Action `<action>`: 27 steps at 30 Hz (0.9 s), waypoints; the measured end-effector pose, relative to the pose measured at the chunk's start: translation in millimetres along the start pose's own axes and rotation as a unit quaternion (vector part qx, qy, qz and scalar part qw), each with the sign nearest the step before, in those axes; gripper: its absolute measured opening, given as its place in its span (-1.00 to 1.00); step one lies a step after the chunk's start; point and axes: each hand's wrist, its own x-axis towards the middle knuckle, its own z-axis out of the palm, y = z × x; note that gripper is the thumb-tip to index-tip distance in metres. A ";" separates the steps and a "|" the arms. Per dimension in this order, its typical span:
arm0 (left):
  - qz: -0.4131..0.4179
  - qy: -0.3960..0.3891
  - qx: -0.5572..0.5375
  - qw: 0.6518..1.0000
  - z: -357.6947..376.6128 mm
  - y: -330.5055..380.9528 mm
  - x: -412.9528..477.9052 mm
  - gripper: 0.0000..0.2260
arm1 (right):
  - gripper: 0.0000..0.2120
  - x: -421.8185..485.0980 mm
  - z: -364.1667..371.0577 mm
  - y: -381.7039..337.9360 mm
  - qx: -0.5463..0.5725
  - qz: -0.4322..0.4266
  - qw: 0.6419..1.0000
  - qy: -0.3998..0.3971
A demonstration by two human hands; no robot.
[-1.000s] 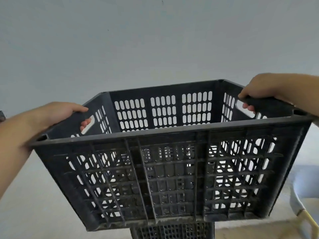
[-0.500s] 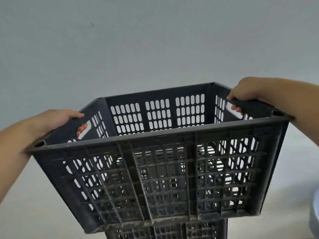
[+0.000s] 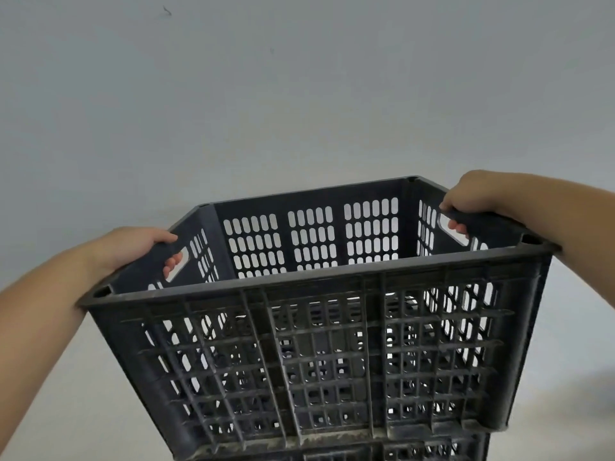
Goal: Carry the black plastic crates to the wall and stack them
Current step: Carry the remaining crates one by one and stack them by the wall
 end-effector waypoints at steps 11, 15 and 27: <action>-0.009 0.000 0.009 1.000 12.8 -9.4 24.8 -0.73 | -0.81 32.9 25.0 11.3 -0.010 0.016 1.000 0.003; -0.014 -0.012 -0.001 1.000 11.5 -10.1 22.7 -0.72 | -0.75 29.0 22.6 11.6 -0.032 0.001 0.999 -0.009; 0.022 -0.050 -0.054 0.997 5.1 -21.0 9.3 -0.65 | -0.59 -12.9 7.0 36.0 0.022 0.015 0.997 -0.067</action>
